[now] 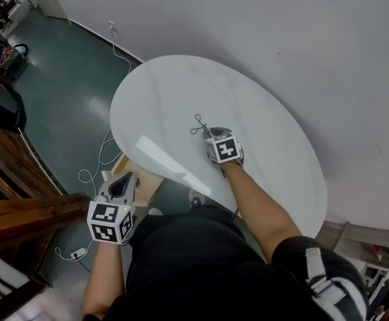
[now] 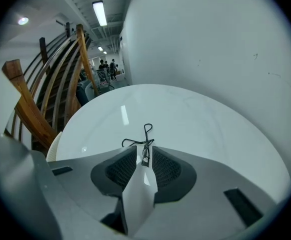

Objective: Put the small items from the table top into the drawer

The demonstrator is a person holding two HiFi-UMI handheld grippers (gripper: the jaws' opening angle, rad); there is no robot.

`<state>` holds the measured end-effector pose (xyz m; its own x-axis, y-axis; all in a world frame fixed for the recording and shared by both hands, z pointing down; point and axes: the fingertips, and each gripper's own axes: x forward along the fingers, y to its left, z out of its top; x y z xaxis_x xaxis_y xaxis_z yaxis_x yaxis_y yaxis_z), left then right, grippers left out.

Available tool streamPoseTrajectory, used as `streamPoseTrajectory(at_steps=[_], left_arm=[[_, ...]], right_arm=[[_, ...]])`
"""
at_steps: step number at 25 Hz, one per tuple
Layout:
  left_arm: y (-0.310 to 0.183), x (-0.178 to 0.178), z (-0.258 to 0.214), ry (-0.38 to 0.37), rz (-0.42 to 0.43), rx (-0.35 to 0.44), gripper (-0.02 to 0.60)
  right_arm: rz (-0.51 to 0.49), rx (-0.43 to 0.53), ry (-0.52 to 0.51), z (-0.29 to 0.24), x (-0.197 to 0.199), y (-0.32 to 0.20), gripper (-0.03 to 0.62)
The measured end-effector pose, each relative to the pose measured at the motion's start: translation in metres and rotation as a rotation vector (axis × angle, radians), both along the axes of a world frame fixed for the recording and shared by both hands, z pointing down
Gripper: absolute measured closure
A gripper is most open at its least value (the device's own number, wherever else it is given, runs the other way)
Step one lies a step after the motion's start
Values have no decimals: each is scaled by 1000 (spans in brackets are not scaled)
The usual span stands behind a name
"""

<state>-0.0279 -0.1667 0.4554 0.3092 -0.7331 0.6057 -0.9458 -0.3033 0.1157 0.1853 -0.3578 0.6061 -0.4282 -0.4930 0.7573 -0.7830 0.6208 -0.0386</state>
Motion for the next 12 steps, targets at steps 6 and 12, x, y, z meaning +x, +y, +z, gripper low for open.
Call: streamPoseTrajectory(at_steps=[6, 12], left_arm=[[13, -22, 3, -4, -57, -12, 566], [12, -27, 3, 6, -63, -10, 566]], right_arm=[[54, -54, 9, 12, 2, -3, 541], [20, -16, -10, 4, -10, -4, 568]])
